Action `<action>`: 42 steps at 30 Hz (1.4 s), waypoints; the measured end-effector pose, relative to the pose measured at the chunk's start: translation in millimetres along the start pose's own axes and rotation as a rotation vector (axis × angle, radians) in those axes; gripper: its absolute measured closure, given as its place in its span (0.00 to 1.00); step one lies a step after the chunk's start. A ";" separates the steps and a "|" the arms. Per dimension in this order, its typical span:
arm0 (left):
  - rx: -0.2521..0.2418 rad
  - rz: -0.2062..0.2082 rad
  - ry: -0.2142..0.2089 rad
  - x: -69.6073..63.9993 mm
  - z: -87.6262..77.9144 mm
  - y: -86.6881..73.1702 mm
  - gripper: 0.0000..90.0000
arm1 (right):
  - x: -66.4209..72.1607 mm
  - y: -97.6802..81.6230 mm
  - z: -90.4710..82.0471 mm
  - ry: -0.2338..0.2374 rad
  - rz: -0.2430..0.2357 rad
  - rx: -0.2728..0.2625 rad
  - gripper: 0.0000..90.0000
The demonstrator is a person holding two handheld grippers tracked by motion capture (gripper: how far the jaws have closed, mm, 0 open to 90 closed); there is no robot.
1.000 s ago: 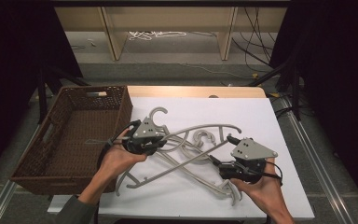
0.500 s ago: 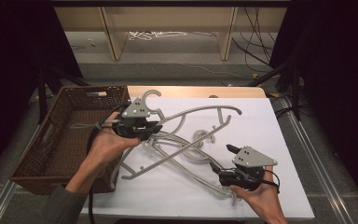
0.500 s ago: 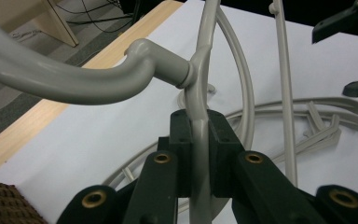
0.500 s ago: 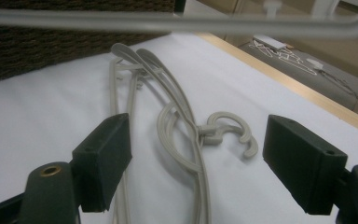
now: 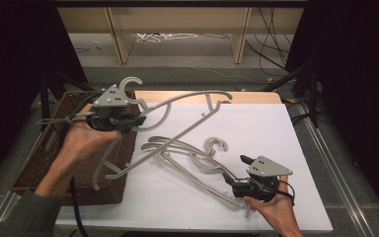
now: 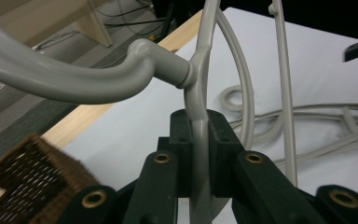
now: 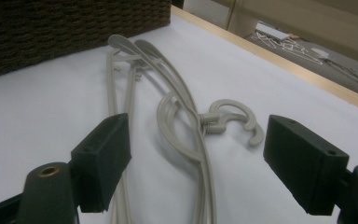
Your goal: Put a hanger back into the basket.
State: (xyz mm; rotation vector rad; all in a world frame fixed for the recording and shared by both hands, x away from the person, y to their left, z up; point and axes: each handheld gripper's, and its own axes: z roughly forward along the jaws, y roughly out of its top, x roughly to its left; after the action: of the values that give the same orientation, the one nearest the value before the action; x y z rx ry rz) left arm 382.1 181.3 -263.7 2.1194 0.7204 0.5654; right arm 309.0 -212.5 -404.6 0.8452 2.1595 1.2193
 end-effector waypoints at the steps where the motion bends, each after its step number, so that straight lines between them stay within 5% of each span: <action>1: 0.010 0.003 0.014 5.4 -3.0 -2.2 0.91 | -0.7 -0.5 -0.4 0.003 -0.004 0.009 0.26; 15: 0.046 -0.061 0.153 66.2 -26.0 -42.7 0.91 | -4.0 -5.2 3.5 -0.001 0.007 0.019 0.26; 42: 0.095 -0.129 0.324 128.6 -46.6 -111.5 0.91 | -6.0 -10.5 8.9 0.003 0.022 0.029 0.24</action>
State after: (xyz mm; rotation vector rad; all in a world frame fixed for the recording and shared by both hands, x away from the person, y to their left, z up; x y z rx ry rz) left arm 415.4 348.7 -308.4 2.0707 1.0754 0.8284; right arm 316.4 -216.1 -417.1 0.8817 2.1807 1.2035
